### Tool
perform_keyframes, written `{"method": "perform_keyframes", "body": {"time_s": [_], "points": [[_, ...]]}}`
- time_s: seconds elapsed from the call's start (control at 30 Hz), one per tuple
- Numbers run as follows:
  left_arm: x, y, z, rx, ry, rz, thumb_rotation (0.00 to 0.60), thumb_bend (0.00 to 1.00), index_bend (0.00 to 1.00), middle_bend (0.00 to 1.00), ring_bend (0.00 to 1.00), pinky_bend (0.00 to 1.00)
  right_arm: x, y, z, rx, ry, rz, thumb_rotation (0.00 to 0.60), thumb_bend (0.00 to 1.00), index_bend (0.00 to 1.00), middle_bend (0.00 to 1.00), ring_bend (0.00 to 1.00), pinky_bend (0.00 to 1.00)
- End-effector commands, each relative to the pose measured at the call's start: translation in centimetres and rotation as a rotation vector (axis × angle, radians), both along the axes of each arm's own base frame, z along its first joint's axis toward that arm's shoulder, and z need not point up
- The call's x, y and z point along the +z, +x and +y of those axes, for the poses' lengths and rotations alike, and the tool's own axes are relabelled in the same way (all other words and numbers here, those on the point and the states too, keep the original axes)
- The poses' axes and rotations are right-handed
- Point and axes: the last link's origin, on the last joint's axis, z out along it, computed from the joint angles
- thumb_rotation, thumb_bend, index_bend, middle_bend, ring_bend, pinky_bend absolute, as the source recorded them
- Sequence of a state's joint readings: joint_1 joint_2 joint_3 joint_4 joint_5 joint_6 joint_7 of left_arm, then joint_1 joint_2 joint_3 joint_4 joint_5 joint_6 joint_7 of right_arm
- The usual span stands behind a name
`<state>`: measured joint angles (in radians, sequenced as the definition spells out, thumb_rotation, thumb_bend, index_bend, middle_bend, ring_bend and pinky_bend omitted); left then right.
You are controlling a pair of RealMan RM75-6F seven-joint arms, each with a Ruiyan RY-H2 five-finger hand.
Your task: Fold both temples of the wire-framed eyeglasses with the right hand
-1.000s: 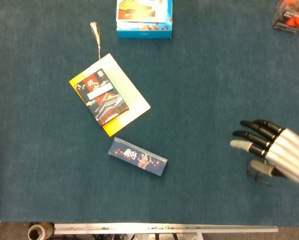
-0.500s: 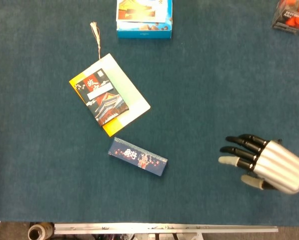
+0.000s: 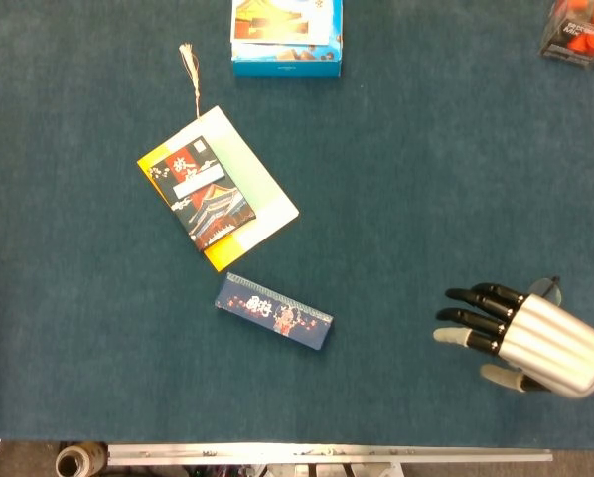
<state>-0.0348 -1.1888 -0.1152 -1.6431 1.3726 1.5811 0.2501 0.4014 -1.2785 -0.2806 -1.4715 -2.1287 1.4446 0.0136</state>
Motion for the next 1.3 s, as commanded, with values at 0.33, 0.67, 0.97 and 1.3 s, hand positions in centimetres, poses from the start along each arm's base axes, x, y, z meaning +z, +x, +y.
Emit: {"method": "perform_keyframes", "body": {"time_s": [0.33, 0.67, 0.97, 1.3], "points": [[0.0, 0.0, 0.0, 0.0, 0.001, -0.001, 0.6, 0.49, 0.57, 0.51, 0.43, 0.52, 0.2, -0.7, -0.1, -0.001, -0.03, 0.053, 0.6, 0.3, 0.29, 0.27, 0.15, 0.27], [0.0, 0.0, 0.0, 0.001, 0.002, 0.001, 0.6, 0.49, 0.57, 0.51, 0.43, 0.52, 0.4, -1.5, -0.3, -0.014, -0.051, 0.062, 0.6, 0.36, 0.29, 0.27, 0.15, 0.27], [0.0, 0.0, 0.0, 0.002, 0.002, 0.003, 0.6, 0.49, 0.57, 0.51, 0.43, 0.52, 0.5, -1.9, -0.4, -0.031, -0.074, 0.063, 0.6, 0.37, 0.29, 0.27, 0.15, 0.27], [-0.1, 0.0, 0.0, 0.007, -0.002, 0.008, 0.6, 0.49, 0.57, 0.51, 0.43, 0.52, 1.0, -2.5, -0.4, -0.041, -0.107, 0.074, 0.6, 0.4, 0.29, 0.27, 0.15, 0.27]]}}
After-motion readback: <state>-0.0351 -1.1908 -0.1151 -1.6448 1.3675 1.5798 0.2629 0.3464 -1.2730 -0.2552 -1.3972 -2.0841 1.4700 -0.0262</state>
